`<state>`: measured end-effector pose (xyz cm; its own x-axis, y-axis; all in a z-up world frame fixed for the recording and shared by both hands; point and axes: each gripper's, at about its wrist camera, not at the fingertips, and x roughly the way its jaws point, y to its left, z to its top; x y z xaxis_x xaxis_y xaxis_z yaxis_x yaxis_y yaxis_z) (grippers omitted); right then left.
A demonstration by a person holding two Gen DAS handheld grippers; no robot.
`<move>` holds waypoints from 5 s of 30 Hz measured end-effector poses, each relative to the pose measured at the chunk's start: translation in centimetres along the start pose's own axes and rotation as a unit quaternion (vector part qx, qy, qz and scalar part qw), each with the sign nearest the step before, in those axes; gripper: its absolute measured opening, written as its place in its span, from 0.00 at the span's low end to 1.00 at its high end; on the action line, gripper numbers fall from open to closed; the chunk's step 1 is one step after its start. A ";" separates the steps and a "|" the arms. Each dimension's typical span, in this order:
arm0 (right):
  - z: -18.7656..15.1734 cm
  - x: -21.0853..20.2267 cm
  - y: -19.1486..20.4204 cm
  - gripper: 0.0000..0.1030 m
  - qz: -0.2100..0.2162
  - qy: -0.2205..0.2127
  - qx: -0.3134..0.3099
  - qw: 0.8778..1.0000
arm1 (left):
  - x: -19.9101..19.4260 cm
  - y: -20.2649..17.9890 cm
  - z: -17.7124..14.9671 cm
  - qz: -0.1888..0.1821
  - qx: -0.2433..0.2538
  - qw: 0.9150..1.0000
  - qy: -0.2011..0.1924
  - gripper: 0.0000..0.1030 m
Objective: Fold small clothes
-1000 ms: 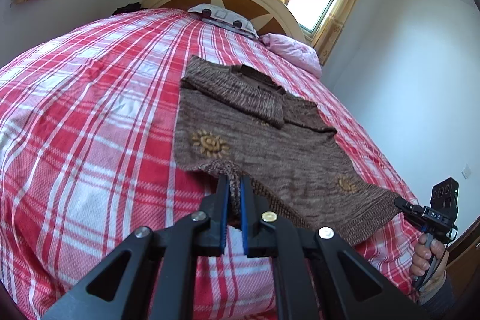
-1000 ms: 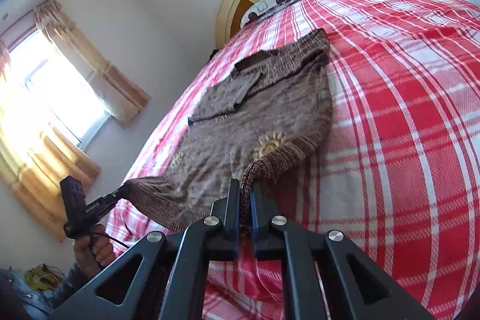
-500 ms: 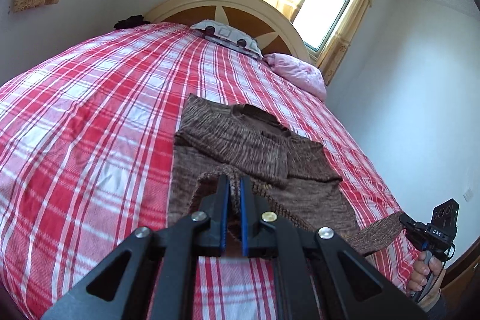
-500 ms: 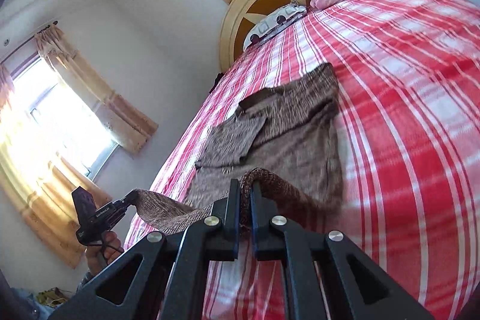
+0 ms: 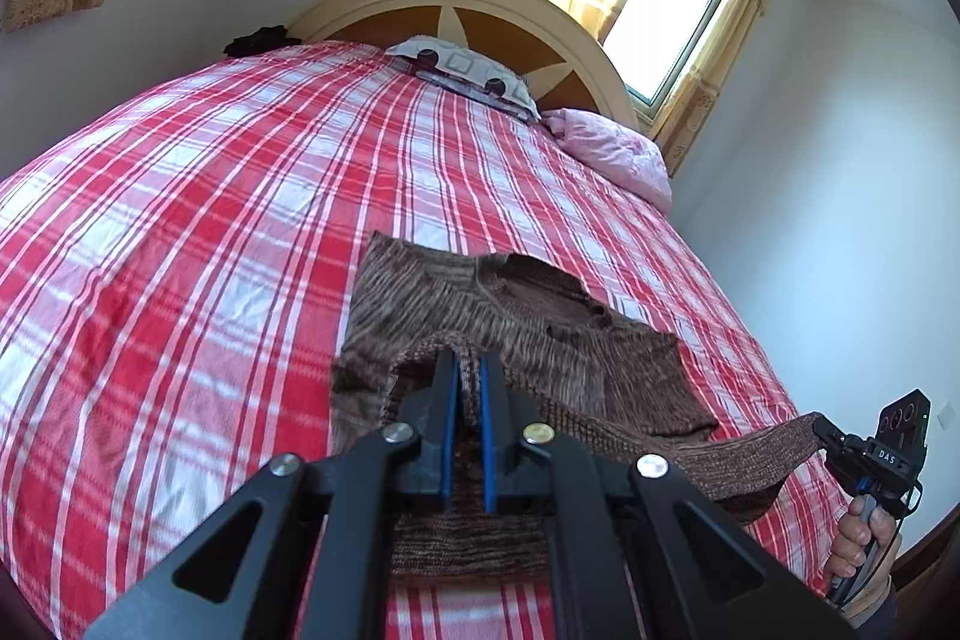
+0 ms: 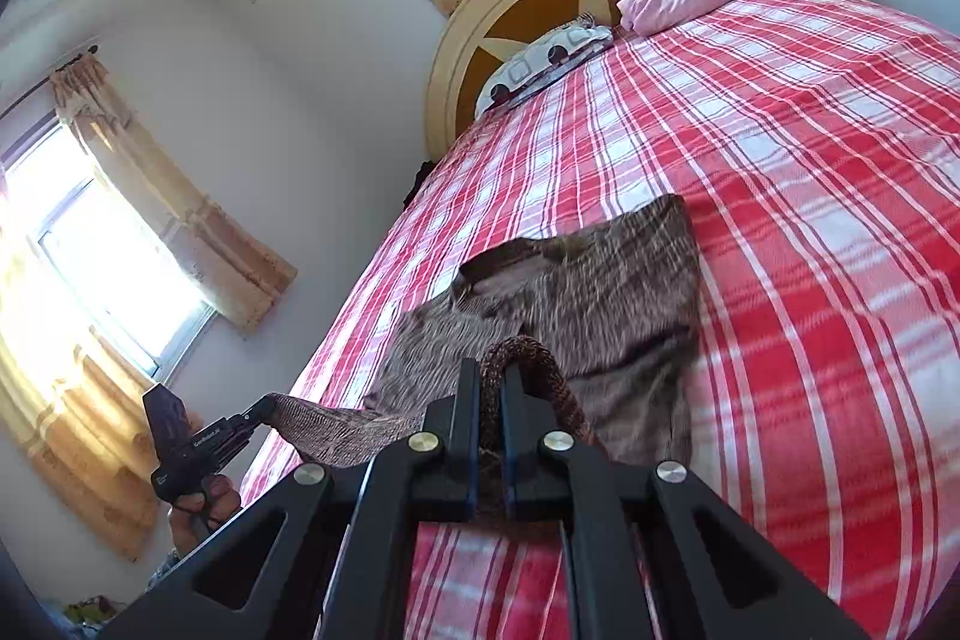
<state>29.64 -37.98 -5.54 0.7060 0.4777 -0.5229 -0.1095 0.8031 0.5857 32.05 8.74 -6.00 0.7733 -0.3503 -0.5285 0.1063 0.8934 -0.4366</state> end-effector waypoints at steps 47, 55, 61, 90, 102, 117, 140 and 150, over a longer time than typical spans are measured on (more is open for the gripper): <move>10.5 18.8 -7.0 0.52 -0.112 0.069 -0.053 0.990 | 15.8 1.4 6.5 0.168 0.104 0.980 0.030 0.67; 9.1 22.2 -5.1 0.52 -0.240 0.096 -0.153 0.954 | 19.2 -0.6 4.3 0.198 0.151 0.965 0.085 0.67; 10.6 23.7 -9.2 0.39 -0.209 0.134 -0.105 0.963 | 21.7 1.1 4.7 0.224 0.126 0.961 0.103 0.68; 9.1 27.7 -6.0 0.39 -0.258 0.177 -0.208 0.927 | 20.9 2.3 3.6 0.270 0.072 0.957 0.075 0.88; 10.8 25.8 -3.3 0.40 -0.284 0.088 -0.214 0.931 | 21.1 2.8 3.3 0.253 0.053 0.963 0.077 0.93; 10.5 24.8 -5.3 0.42 -0.355 0.102 -0.200 0.907 | 20.0 2.5 2.7 0.243 0.057 0.965 0.077 0.94; -1.6 11.7 -2.1 0.45 -0.257 0.086 -0.214 0.938 | 11.5 1.9 -5.1 0.266 0.097 0.953 0.105 1.00; -2.4 12.4 -2.4 0.53 -0.291 0.117 -0.205 0.927 | 11.0 2.3 -5.4 0.252 0.087 0.957 0.115 1.00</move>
<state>36.96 -33.11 -14.92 0.5632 -0.0527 -0.8246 -0.0493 0.9940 -0.0972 37.47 5.43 -16.76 0.5973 0.1018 -0.7955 -0.1255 0.9916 0.0327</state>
